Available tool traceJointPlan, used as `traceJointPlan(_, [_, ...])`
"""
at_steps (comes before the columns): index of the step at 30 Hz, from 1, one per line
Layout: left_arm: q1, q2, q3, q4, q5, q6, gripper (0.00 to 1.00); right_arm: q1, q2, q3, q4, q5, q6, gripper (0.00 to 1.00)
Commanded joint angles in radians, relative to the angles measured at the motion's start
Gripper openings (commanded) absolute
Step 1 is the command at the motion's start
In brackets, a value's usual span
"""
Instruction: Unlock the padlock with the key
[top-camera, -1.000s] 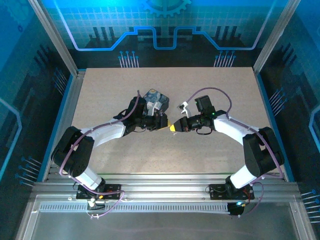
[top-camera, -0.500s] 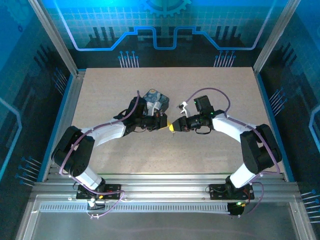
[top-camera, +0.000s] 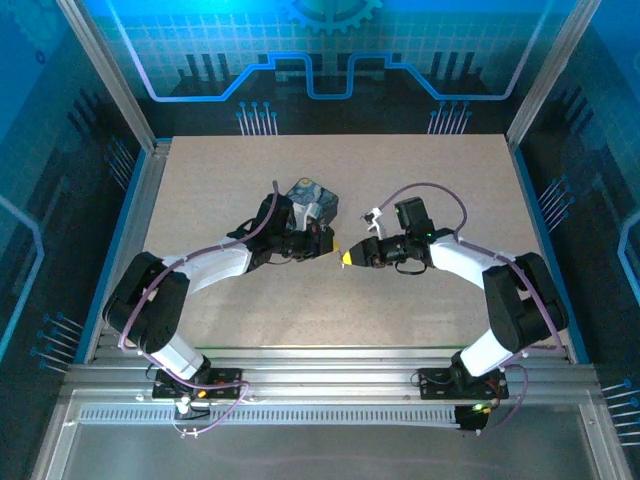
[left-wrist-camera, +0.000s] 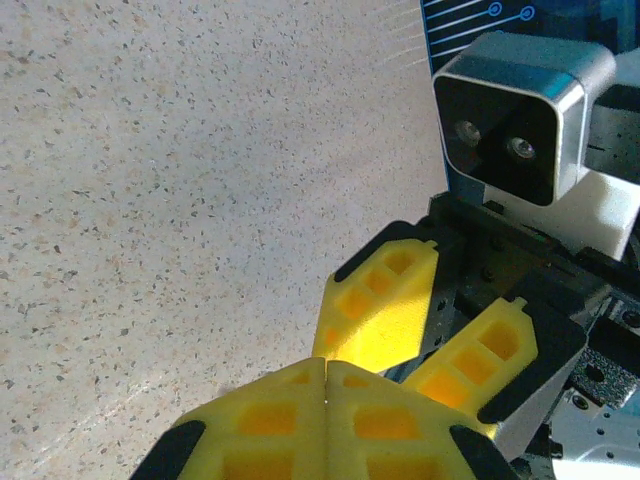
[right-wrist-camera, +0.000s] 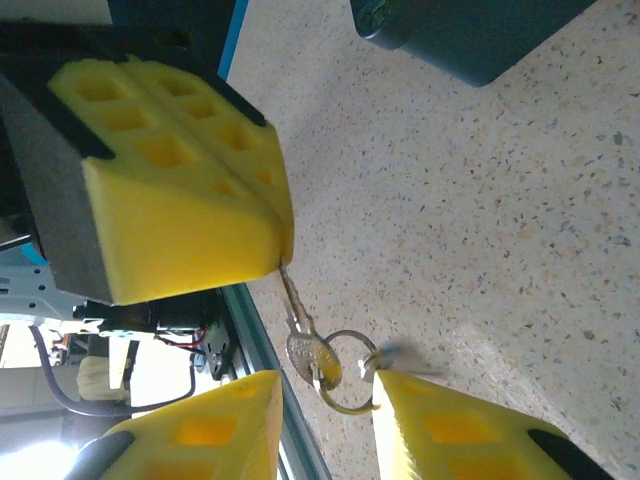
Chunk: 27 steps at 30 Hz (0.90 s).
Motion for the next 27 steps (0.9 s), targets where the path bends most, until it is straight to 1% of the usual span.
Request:
traceJointPlan(1, [0.002,-0.016,0.018,-0.004,-0.014,-0.011,0.0,-0.005,-0.027,-0.021,0.052,-0.029,0.015,0.29])
traceJointPlan(5, [0.003,-0.013,0.023,-0.002,-0.017,-0.016,0.0,0.0,-0.026,-0.037,0.082,-0.031,0.034,0.27])
traceJointPlan(13, [0.003,-0.016,0.023,0.013,-0.009,-0.034,0.0,0.011,-0.008,-0.033,0.127,-0.033,0.059,0.28])
traceJointPlan(16, [0.001,-0.016,0.025,0.019,0.002,-0.042,0.0,0.017,0.001,-0.03,0.143,-0.033,0.065,0.3])
traceJointPlan(21, [0.002,-0.022,0.023,0.018,-0.001,-0.044,0.0,0.027,0.01,-0.035,0.167,-0.036,0.075,0.29])
traceJointPlan(27, [0.002,-0.02,0.02,0.047,0.01,-0.067,0.0,0.028,0.016,-0.049,0.177,-0.032,0.078,0.29])
